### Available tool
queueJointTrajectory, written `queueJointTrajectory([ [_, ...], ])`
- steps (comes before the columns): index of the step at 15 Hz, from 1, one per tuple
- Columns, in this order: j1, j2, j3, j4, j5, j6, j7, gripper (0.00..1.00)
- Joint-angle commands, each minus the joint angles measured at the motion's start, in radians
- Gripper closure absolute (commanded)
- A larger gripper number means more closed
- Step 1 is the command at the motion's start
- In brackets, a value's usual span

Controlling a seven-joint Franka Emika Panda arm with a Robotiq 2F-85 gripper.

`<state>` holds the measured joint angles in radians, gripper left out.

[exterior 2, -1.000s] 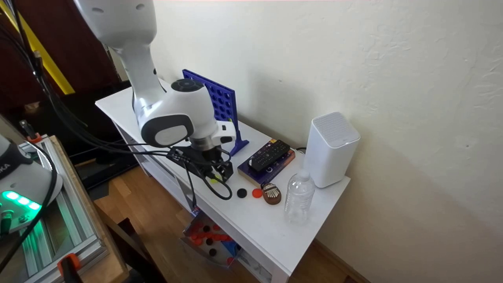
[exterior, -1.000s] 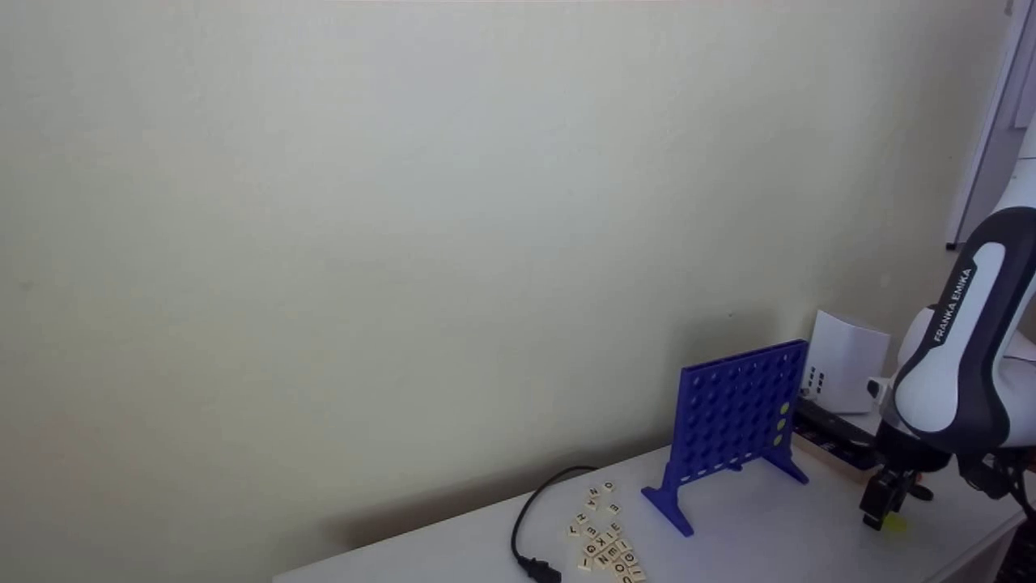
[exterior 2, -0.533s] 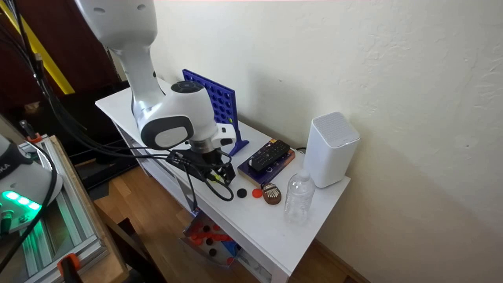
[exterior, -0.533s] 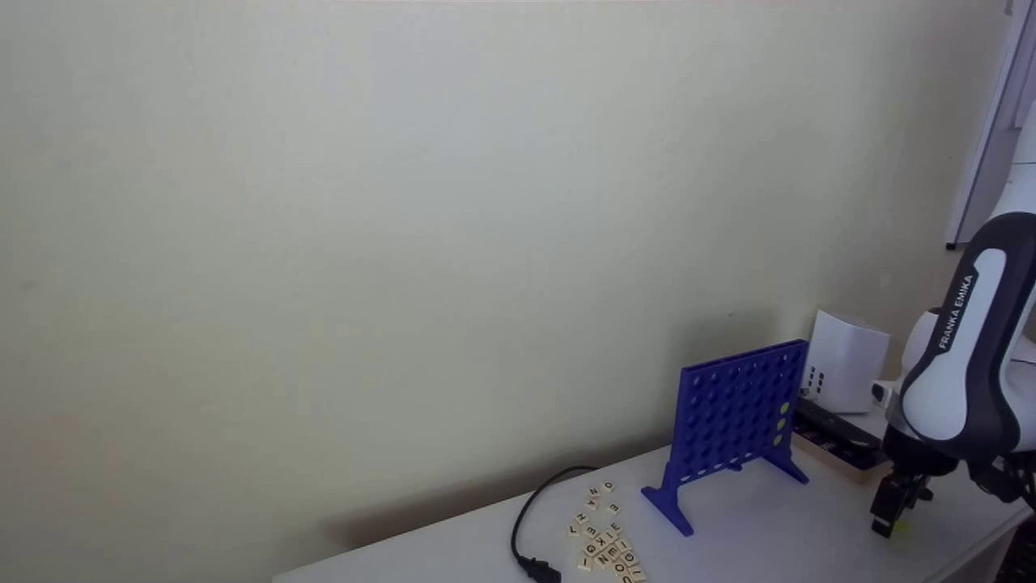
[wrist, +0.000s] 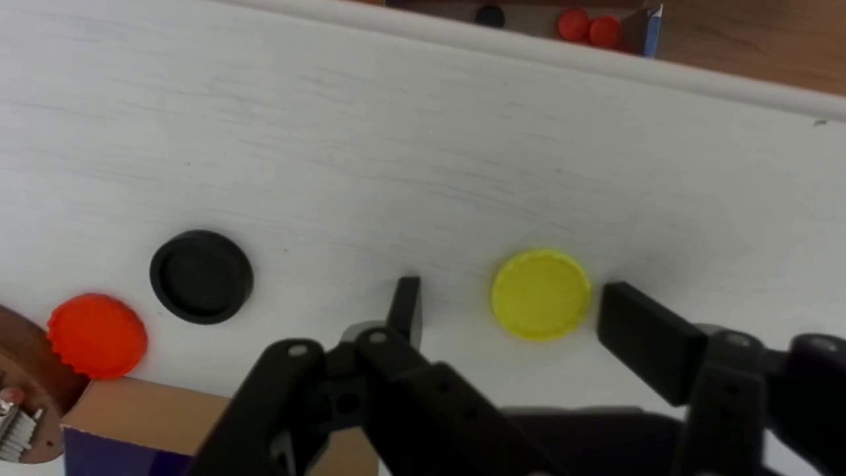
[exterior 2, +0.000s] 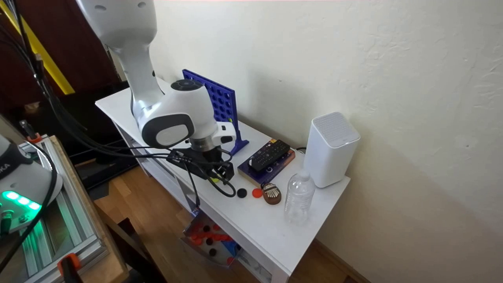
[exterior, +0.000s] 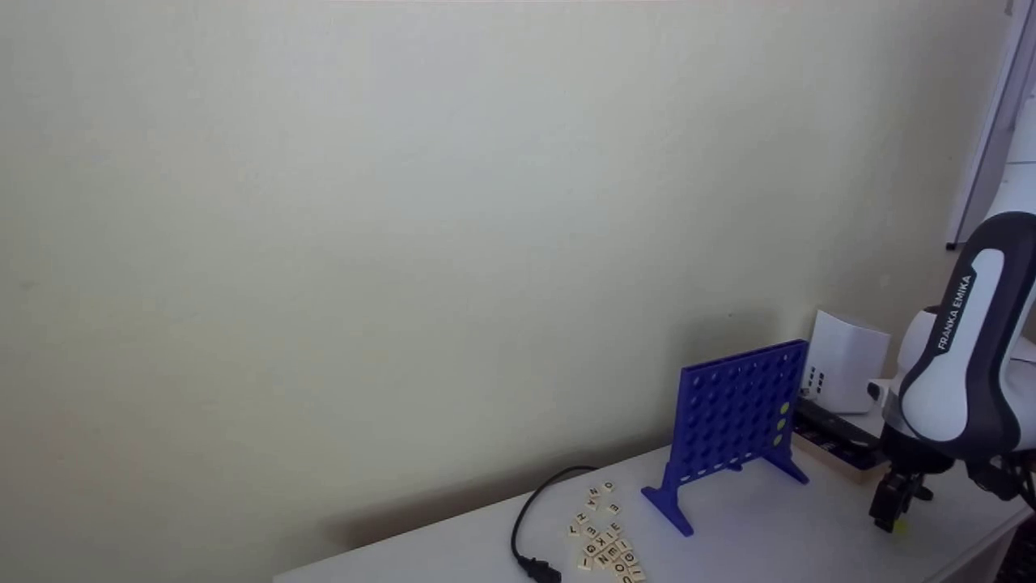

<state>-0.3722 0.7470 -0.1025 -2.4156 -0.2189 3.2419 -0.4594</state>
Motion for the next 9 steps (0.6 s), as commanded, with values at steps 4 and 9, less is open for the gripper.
queueJointTrajectory([
  [4,0.006,0.015,-0.018,0.025,-0.043,-0.014,0.023,0.81],
  [9,-0.011,-0.008,0.017,0.022,-0.036,-0.026,0.038,0.84],
])
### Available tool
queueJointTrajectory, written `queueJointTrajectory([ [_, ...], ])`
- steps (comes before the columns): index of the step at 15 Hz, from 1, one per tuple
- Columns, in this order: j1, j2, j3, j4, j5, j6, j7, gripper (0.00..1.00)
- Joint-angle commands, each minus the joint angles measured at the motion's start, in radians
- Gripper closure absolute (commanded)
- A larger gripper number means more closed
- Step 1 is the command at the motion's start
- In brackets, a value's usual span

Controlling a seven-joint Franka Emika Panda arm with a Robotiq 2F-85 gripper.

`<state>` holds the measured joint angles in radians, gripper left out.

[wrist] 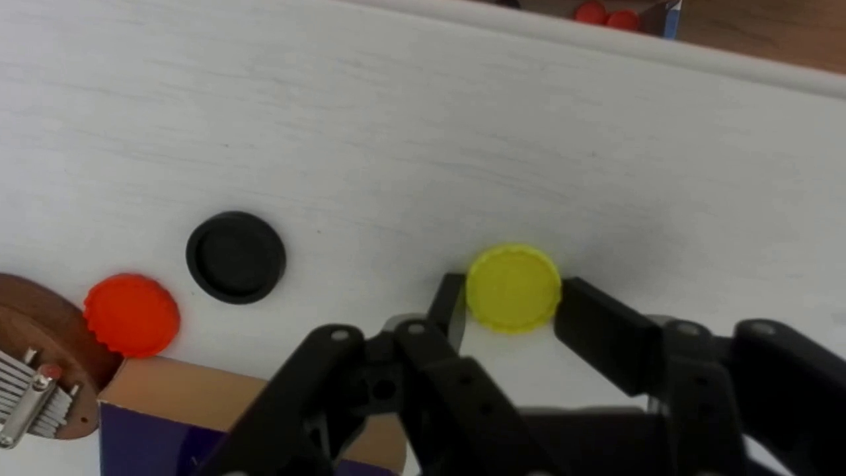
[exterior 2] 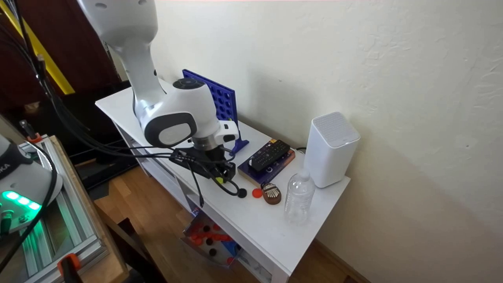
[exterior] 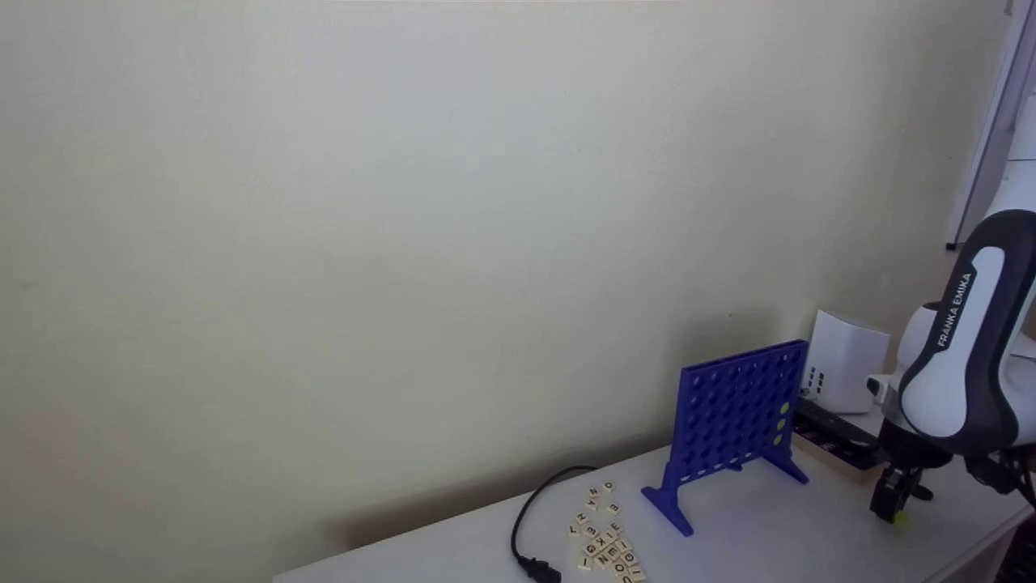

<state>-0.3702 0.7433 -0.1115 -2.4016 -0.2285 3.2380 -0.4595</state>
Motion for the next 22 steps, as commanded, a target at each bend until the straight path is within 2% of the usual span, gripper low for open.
queueJointTrajectory([
  [1,-0.026,-0.022,0.043,0.001,-0.019,-0.031,0.048,0.84],
  [6,-0.059,-0.105,0.107,-0.047,-0.009,-0.006,0.104,0.84],
  [9,-0.045,-0.127,0.103,-0.055,-0.004,-0.008,0.127,0.84],
  [10,-0.022,-0.129,0.082,-0.052,0.003,-0.022,0.139,0.34],
  [11,-0.008,-0.13,0.067,-0.051,0.007,-0.033,0.146,0.32],
  [15,0.054,-0.12,-0.016,-0.048,0.013,-0.073,0.167,0.05],
  [16,0.064,-0.115,-0.027,-0.043,0.009,-0.083,0.165,0.01],
  [22,0.076,-0.078,-0.023,-0.015,0.003,-0.109,0.153,0.0],
])
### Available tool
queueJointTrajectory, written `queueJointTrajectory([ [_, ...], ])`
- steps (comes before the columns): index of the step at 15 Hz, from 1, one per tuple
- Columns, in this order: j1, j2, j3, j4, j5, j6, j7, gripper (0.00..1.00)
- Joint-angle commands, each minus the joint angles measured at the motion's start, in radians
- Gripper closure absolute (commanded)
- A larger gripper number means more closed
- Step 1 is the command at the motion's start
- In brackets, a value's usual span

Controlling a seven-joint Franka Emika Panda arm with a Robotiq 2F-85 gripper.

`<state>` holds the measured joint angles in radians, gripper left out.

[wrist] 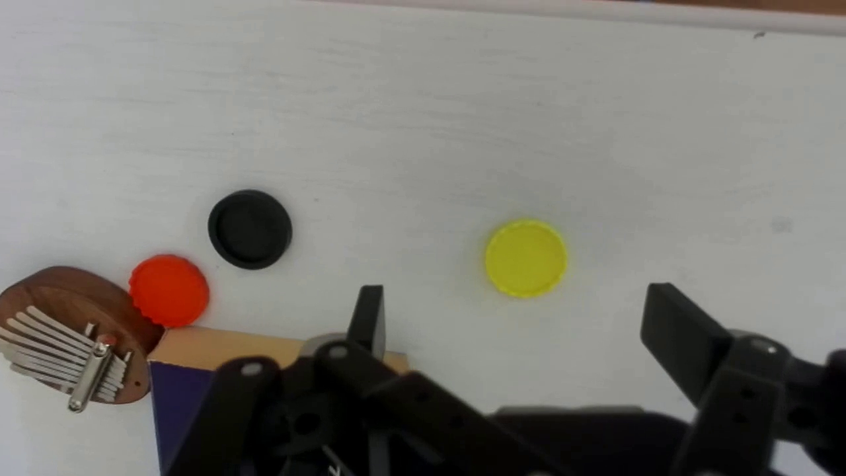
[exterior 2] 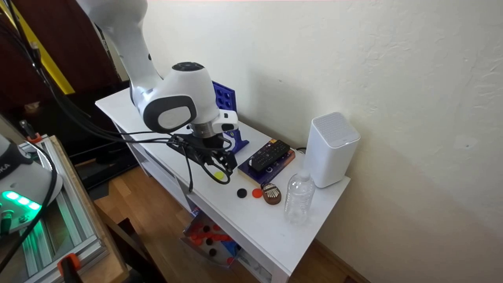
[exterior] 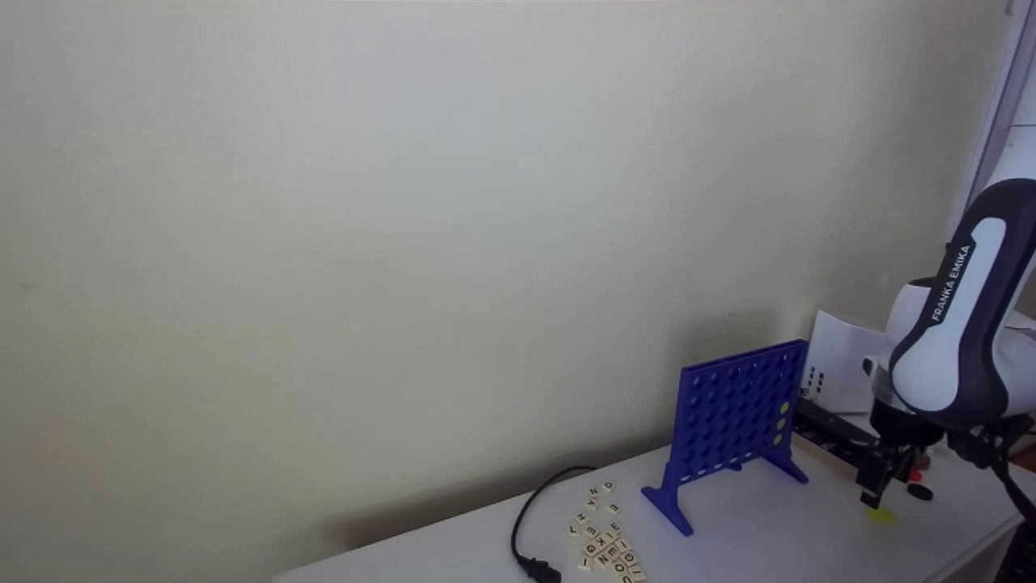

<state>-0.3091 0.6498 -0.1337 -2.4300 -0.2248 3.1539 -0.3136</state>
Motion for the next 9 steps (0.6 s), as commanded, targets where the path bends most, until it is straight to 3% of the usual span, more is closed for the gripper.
queueJointTrajectory([
  [1,0.019,0.02,-0.002,0.017,0.001,-0.03,0.009,0.01],
  [6,0.015,0.044,0.007,0.033,0.001,-0.047,0.004,0.05],
  [7,0.01,0.049,0.011,0.036,0.001,-0.047,0.003,0.1],
  [9,-0.008,0.056,0.028,0.04,0.003,-0.04,0.0,0.32],
])
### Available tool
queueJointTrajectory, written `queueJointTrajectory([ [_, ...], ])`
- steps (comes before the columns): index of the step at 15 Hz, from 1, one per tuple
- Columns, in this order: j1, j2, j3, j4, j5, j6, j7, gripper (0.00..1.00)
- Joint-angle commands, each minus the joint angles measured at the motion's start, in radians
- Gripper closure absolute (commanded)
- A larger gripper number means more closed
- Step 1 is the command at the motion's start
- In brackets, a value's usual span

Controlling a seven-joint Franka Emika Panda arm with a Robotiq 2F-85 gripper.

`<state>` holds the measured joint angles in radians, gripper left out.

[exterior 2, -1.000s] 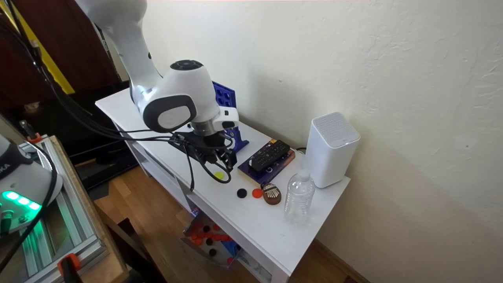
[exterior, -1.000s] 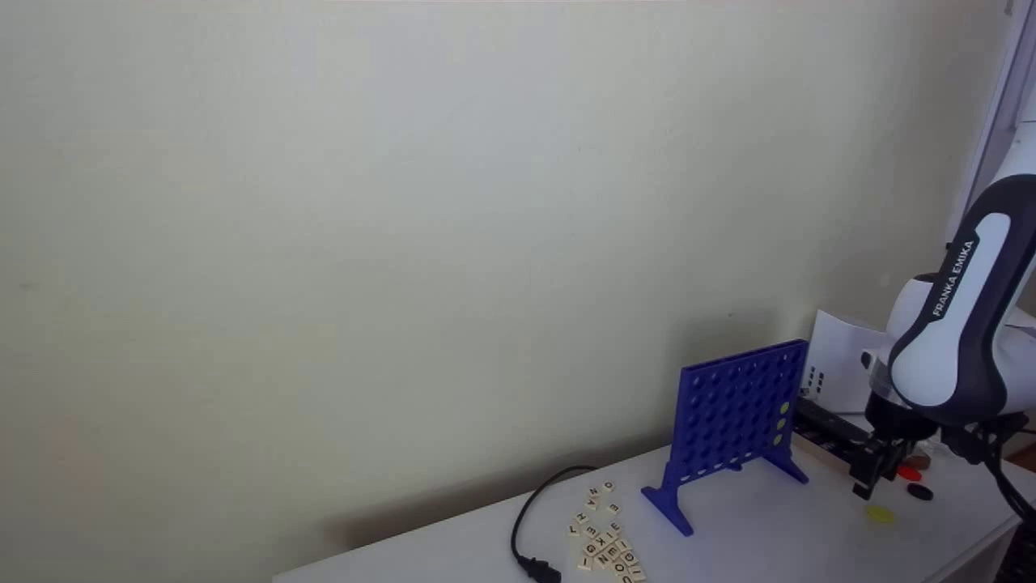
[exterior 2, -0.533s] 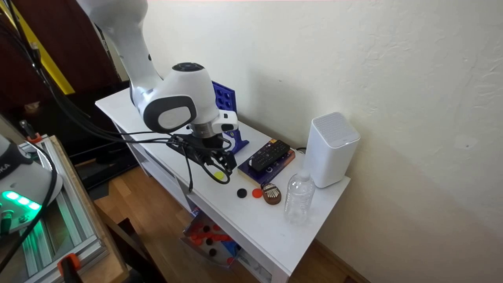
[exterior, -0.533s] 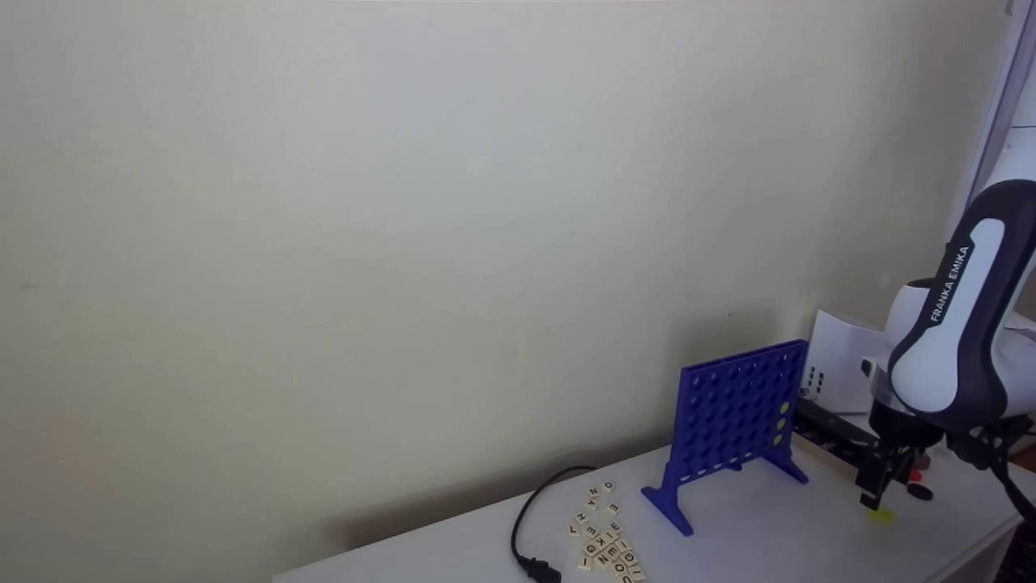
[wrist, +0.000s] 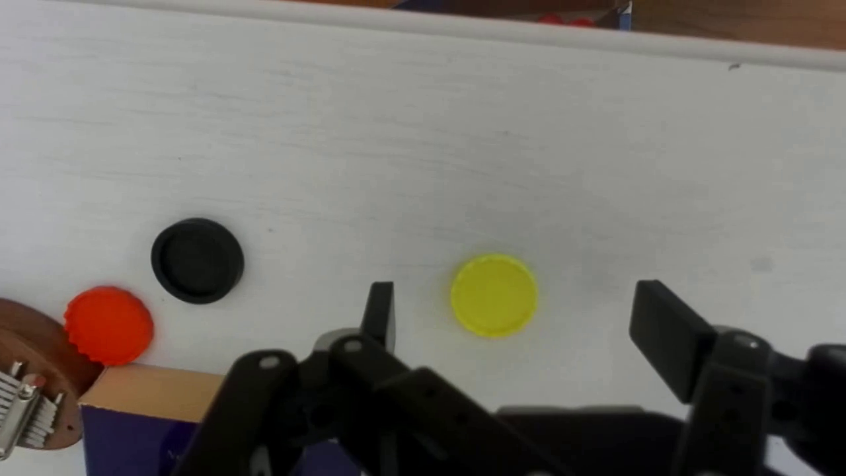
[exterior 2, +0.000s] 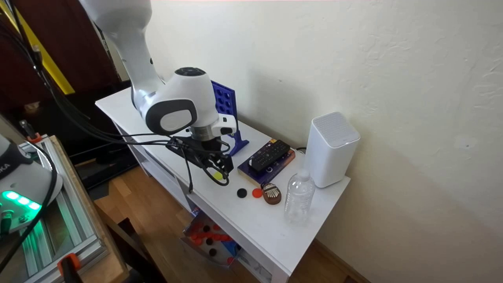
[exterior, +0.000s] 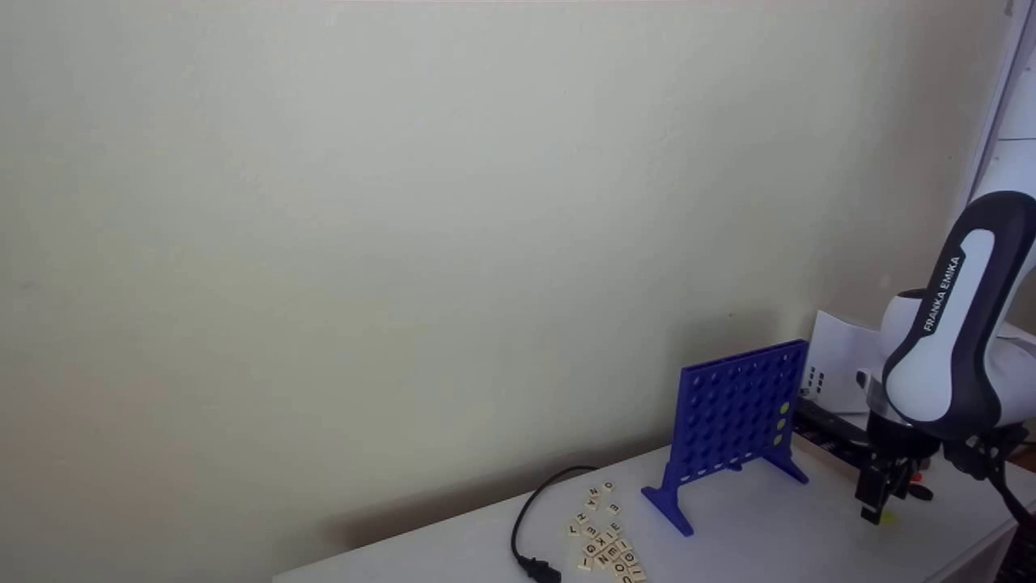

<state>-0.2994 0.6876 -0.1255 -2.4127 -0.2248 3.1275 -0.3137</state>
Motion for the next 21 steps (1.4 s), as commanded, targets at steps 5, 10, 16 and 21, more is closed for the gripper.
queueJointTrajectory([
  [5,-0.021,0.041,0.024,0.042,0.002,-0.016,-0.002,0.34],
  [10,-0.038,0.053,0.027,0.053,0.001,-0.016,-0.005,0.06],
  [16,-0.07,0.053,0.042,0.056,0.0,-0.013,-0.012,0.53],
  [21,-0.086,0.043,0.044,0.057,-0.001,-0.011,-0.015,0.87],
])
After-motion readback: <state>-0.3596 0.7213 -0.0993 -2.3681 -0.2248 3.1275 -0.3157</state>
